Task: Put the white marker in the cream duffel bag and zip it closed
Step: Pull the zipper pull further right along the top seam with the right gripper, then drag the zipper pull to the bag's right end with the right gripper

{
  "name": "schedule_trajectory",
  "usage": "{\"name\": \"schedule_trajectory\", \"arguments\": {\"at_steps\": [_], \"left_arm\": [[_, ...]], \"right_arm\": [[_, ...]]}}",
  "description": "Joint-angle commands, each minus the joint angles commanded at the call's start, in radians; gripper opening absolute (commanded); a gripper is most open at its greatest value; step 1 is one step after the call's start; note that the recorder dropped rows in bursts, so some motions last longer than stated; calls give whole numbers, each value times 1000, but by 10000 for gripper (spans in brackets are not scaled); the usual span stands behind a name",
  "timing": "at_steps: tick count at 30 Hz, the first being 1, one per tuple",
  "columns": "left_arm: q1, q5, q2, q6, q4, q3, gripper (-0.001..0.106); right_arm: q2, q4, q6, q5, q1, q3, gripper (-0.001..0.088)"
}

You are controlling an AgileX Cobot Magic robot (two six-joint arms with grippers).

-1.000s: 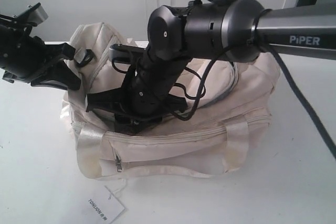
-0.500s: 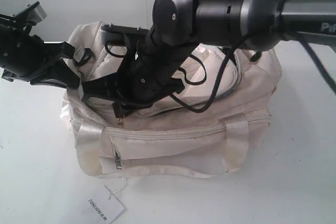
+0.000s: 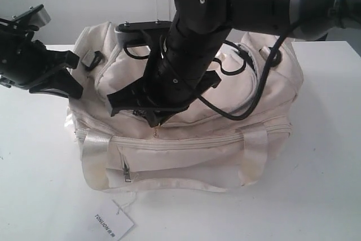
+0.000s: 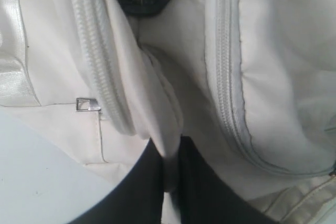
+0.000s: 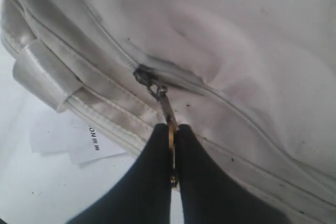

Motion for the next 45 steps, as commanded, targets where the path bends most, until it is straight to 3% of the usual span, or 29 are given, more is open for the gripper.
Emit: {"name": "schedule_trajectory", "arguments": {"at_steps": [25, 45], "left_arm": [[0, -8, 0, 0, 98, 0, 0], [0, -10, 0, 0, 133, 0, 0]], "right_arm": [[-154, -108, 56, 93, -6, 0, 0], [-220, -100, 78, 136, -253, 0, 0]]}}
